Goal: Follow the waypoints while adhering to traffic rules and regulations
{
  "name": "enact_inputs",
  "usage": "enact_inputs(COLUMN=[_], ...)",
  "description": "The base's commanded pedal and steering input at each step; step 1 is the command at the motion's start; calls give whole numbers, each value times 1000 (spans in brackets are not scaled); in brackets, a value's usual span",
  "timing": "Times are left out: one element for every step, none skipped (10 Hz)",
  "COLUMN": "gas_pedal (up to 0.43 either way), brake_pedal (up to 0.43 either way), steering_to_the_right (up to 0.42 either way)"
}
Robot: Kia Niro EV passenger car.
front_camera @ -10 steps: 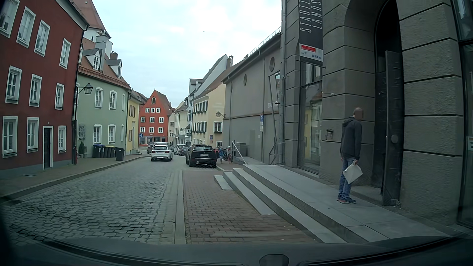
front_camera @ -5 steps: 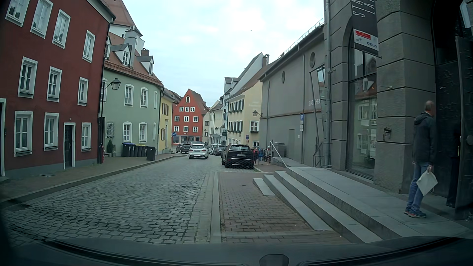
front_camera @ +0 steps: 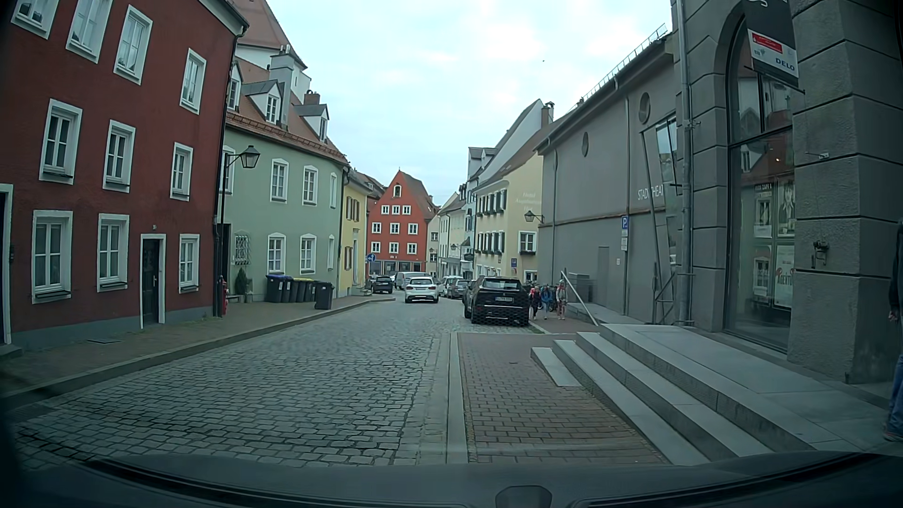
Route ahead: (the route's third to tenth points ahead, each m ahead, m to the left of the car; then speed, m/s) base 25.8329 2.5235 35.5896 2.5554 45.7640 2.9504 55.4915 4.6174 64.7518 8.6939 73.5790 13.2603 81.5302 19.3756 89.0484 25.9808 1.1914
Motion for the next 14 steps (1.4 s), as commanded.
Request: enact_inputs(gas_pedal=[0,0,0,0,0,0,0,0,0,0,0,0,0,0], brake_pedal=[305,311,311,305,299,280,268,274,280,280,280,287,287,287], steering_to_the_right=[-249,-243,-234,-230,-225,-221,-220,-220,-220,-220,-220,-220,-220,-220])
